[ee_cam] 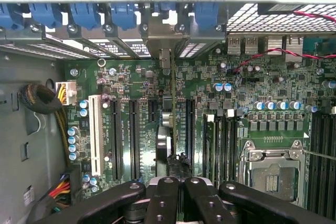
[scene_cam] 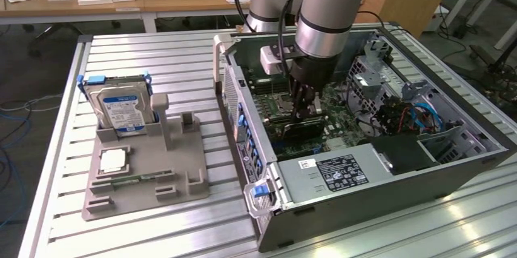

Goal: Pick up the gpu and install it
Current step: 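Press down on the gpu until it lock into place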

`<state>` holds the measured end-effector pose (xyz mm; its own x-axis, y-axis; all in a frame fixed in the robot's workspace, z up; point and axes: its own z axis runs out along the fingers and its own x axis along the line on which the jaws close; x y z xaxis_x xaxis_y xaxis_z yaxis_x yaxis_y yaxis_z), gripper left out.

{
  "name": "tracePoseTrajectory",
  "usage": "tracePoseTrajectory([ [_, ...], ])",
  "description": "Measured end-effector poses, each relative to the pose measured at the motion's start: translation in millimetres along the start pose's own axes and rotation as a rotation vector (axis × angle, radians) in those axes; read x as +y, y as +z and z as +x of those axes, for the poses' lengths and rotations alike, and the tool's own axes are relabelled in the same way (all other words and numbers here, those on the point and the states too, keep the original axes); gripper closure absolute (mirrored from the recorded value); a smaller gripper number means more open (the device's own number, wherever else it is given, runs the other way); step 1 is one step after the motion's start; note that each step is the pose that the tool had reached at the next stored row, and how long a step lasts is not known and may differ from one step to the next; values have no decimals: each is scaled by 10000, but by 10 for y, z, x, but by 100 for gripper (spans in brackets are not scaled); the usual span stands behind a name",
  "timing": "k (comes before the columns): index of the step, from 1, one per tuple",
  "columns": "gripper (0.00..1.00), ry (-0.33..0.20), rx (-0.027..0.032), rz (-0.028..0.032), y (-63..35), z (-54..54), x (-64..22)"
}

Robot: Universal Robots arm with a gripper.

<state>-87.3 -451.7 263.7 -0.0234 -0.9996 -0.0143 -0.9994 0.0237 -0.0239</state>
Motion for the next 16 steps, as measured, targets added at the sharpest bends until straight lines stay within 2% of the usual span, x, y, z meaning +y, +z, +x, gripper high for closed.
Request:
tracePoseTrajectory([
  [16, 89, 0, 0, 1, 13, 0, 14],
])
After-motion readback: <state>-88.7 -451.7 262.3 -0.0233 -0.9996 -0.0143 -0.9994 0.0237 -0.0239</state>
